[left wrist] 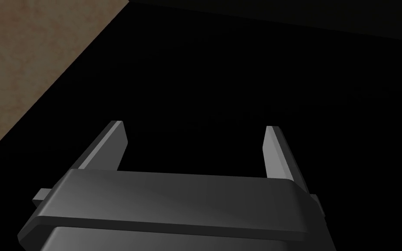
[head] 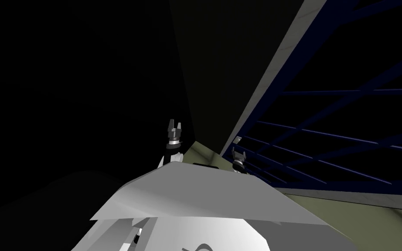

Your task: Pull the door open

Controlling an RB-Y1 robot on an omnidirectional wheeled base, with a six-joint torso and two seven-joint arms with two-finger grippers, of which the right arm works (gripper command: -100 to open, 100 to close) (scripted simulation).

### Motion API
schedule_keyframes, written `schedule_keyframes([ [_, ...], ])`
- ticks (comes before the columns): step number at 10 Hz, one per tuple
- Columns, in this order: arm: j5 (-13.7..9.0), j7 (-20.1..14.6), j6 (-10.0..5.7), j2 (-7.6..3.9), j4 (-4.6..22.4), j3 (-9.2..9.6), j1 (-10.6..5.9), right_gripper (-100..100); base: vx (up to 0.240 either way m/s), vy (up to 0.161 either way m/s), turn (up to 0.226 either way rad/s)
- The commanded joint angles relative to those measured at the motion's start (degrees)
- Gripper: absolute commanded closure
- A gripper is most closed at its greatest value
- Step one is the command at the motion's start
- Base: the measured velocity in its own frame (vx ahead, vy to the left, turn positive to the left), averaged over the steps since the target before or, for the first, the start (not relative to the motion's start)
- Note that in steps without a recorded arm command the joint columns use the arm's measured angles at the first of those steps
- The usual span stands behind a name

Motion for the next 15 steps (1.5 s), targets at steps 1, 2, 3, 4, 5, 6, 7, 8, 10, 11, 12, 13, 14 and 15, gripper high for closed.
schedule_keyframes([
  [1, -1.1, -1.7, -0.40, -0.15, 2.1, 0.27, -0.47, -100, 0.084, -0.047, 0.088],
  [2, -1.3, -2.1, -0.49, -0.19, 2.6, 0.34, -0.58, -100, 0.060, -0.051, 0.061],
  [3, -1.7, -2.6, -0.62, -0.25, 3.3, 0.42, -0.73, -100, 0.040, -0.036, 0.041],
  [4, -1.4, -2.1, -0.58, -0.09, 2.9, 0.40, -0.70, -100, 0.018, -0.014, 0.009],
  [5, -1.5, -4.0, -1.01, -1.35, 3.9, 0.35, -0.39, -100, 0.116, -0.003, 0.044],
  [6, -1.6, -4.6, -1.14, -1.81, 4.2, 0.32, -0.26, -100, 0.160, -0.014, 0.043],
  [7, -1.6, -5.4, -1.30, -2.33, 4.5, 0.29, -0.10, -100, 0.162, 0.001, 0.025],
  [8, -1.6, -6.2, -1.46, -2.90, 4.9, 0.27, 0.06, -100, 0.144, 0.008, 0.023],
  [10, -1.7, -8.7, -1.99, -4.74, 6.1, 0.17, 0.60, -100, 0.139, 0.006, 0.051],
  [11, -1.8, -10.4, -2.36, -6.00, 6.9, 0.11, 0.98, -100, 0.146, 0.009, 0.060],
  [12, -1.9, -12.1, -2.70, -7.20, 7.6, 0.04, 1.33, -100, 0.181, -0.011, 0.061],
  [13, -1.9, -13.6, -3.01, -8.25, 8.3, -0.01, 1.64, -100, 0.210, -0.005, 0.048],
  [14, -2.0, -14.7, -3.25, -9.07, 8.8, -0.05, 1.88, -100, 0.217, -0.004, 0.029],
  [15, -2.0, -15.6, -3.44, -9.74, 9.3, -0.09, 2.07, -100, 0.193, 0.010, 0.007],
])
